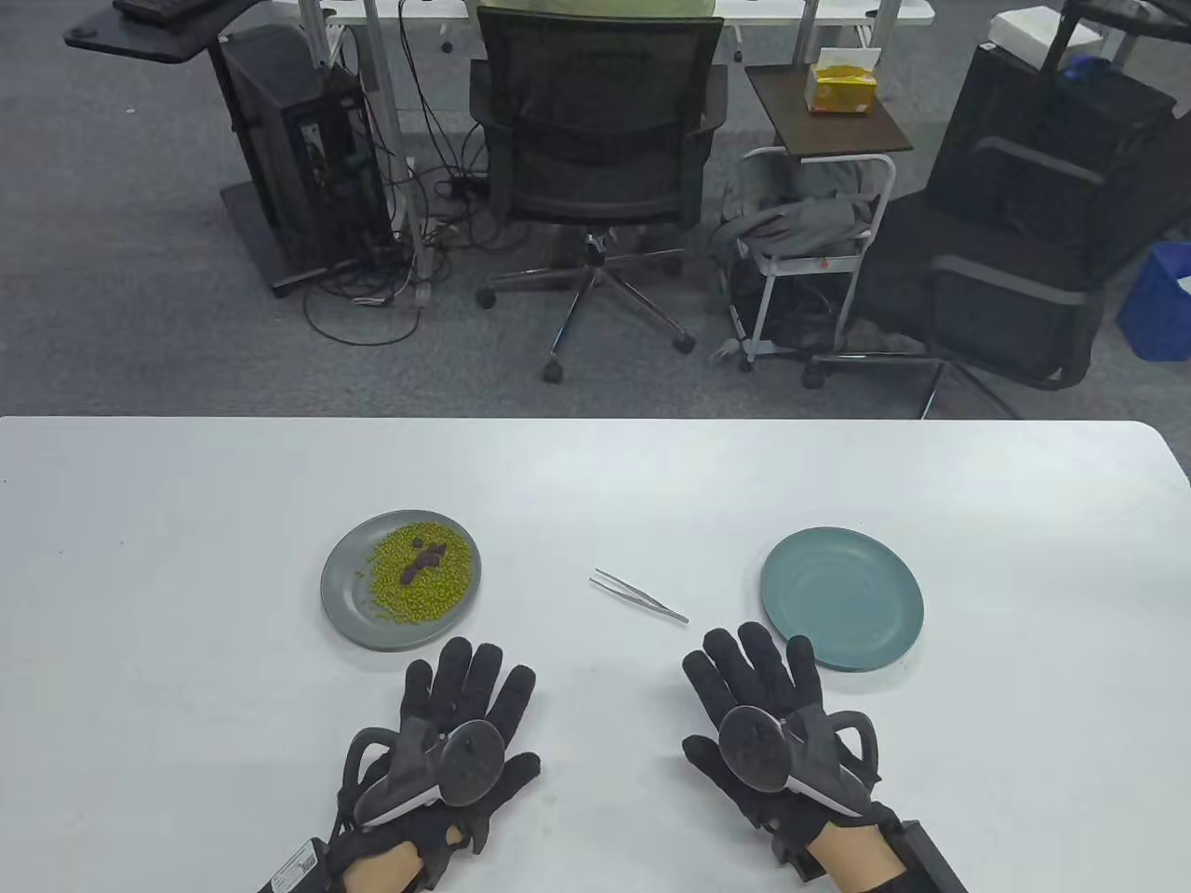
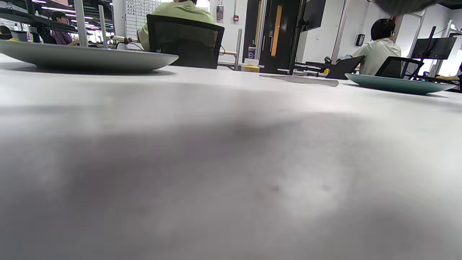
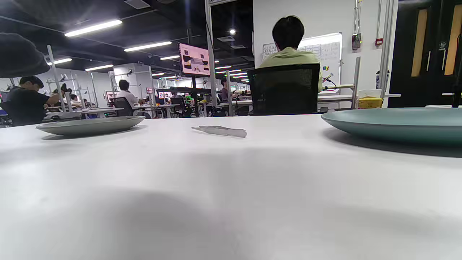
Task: Pick cranberries with tweezers into plate
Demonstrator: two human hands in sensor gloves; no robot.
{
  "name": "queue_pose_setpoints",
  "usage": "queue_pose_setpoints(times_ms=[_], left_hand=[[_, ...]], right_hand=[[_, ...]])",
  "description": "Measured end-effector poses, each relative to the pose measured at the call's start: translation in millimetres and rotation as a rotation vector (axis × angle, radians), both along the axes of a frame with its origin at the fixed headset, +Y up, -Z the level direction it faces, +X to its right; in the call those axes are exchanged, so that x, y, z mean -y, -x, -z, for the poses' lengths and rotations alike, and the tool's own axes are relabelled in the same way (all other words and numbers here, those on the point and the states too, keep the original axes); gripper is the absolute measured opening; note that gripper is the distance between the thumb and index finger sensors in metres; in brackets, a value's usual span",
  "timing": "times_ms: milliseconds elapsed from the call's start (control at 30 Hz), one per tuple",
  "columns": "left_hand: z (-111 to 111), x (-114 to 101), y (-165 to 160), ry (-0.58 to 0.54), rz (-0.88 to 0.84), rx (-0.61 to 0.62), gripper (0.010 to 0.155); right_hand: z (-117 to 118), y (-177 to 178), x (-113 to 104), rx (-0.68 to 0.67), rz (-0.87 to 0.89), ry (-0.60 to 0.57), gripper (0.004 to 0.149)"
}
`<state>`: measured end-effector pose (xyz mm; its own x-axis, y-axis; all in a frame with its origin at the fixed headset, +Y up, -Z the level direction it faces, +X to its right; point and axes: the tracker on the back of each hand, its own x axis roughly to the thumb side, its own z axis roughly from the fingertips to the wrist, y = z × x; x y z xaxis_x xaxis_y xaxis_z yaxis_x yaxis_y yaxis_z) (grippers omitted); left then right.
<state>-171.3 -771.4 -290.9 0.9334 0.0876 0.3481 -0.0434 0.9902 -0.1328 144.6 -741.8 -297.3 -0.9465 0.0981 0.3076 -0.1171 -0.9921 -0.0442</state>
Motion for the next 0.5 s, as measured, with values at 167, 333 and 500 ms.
queue_pose_setpoints(times_ms=[167,333,500], left_hand=[[-0.6,0.6,-0.9,0.009,0.002,0.004,0.085],[-0.4,1.6,-1.5,0.009,0.003,0.006,0.085],[1.3,3.9,-0.8,0.030,0.005,0.002,0.085]], right_hand=[[0.4,-1.4,-0.2,0.005,-0.002,0.009,0.079],[0.6,-1.6,-0.3,0.004,0.001,0.010,0.079],[1.6,-2.5,1.4,0.004,0.007,0.022,0.079]])
